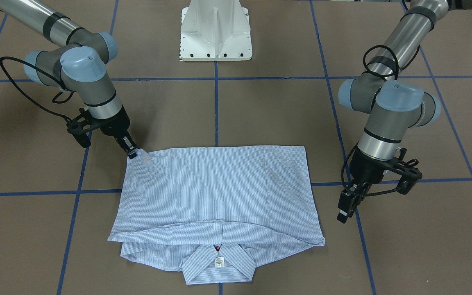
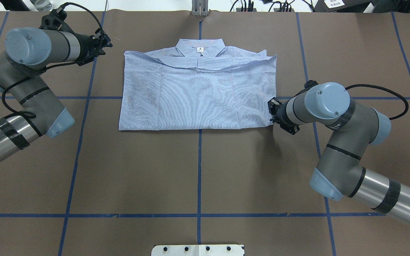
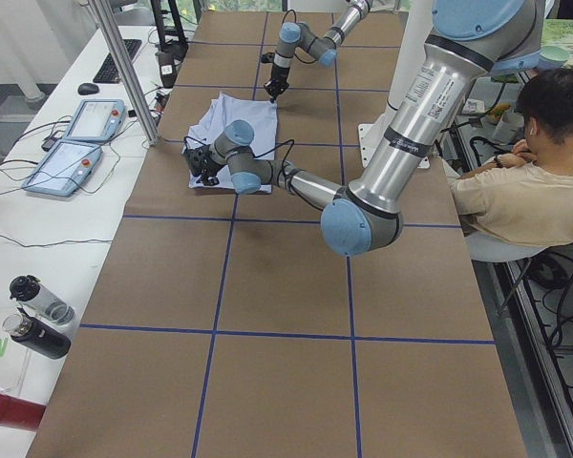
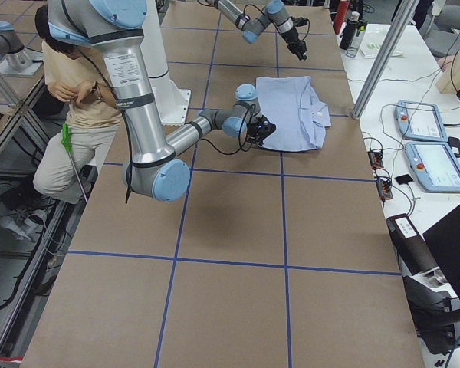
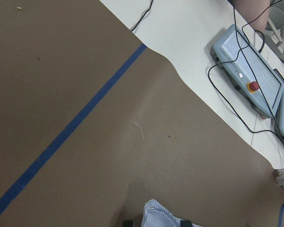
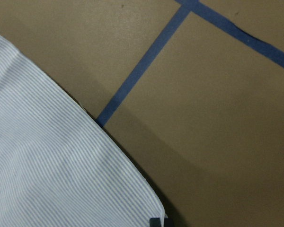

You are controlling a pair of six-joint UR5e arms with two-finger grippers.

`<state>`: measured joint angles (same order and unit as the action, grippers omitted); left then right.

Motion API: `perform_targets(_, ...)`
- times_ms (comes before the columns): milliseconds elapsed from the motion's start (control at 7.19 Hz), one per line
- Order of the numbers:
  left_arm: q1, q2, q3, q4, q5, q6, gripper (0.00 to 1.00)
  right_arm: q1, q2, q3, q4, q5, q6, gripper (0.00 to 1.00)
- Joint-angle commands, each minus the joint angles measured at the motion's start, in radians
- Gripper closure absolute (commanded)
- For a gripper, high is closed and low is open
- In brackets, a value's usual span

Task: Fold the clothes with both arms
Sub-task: 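Drag the folded shirt with the right gripper while the left gripper lowers to its edge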

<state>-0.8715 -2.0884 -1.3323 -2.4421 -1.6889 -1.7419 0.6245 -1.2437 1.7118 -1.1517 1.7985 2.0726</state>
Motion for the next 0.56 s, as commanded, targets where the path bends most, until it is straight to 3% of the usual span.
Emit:
perform_targets(0, -0.001, 0.008, -0.002, -0.001, 0.000, 0.001, 0.56, -0.052, -0.180, 0.246, -0.002, 0.055, -0.003, 1.00)
perform_targets(417, 0.002, 0.025, -0.054, 0.000, -0.008, -0.001, 0.56, -0.346, -0.337, 0.475, -0.011, 0.064, 0.000, 1.00)
